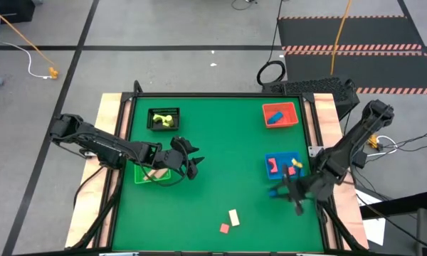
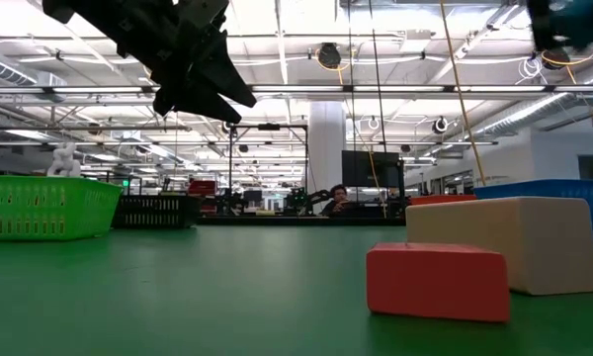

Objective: Sort & place blocks by color
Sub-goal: Put the blue block into the orange bin

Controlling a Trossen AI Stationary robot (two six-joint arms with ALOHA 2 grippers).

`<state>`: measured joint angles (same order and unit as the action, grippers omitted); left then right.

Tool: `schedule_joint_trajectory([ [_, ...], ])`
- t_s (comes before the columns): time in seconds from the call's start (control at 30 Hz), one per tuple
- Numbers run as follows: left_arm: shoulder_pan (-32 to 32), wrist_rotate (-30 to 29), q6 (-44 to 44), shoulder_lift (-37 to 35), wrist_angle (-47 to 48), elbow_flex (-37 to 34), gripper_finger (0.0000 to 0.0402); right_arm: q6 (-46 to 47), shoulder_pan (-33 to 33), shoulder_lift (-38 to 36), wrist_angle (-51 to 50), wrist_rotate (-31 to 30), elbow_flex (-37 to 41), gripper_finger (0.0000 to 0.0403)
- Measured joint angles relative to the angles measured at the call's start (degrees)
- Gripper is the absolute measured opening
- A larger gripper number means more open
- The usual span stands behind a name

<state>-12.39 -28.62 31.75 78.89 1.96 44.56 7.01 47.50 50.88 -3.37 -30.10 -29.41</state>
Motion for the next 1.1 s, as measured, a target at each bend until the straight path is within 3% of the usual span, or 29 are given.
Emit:
schedule_joint_trajectory([
  [0.2,0.0,0.0,0.3,0.0,-0.1,0.0,0.0218,-10.5,-9.7,-2.4,2.8,-15.3,0.0,0.0083],
  [0.33,0.0,0.0,0.3,0.0,-0.8,0.0,0.0218,-8.2,-19.4,-2.8,1.7,-25.2,0.0,0.0084],
  [0.43,0.0,0.0,0.1,0.0,-1.2,0.0,0.0218,-3.8,-28.0,-3.3,0.9,-25.9,0.0,0.008],
  [0.6,0.0,0.0,-0.4,0.0,-1.5,0.0,0.0218,-1.4,-42.8,-3.4,0.6,-20.8,0.0,0.008],
  [0.9,0.0,0.0,-0.3,0.0,-1.4,0.0,0.0218,3.2,-69.8,-2.4,-5.9,-1.1,0.0,0.0081],
  [1.1,0.0,0.0,-0.3,0.0,-1.4,0.0,0.0218,5.7,-81.8,0.8,-6.0,10.4,1.8,0.0081],
])
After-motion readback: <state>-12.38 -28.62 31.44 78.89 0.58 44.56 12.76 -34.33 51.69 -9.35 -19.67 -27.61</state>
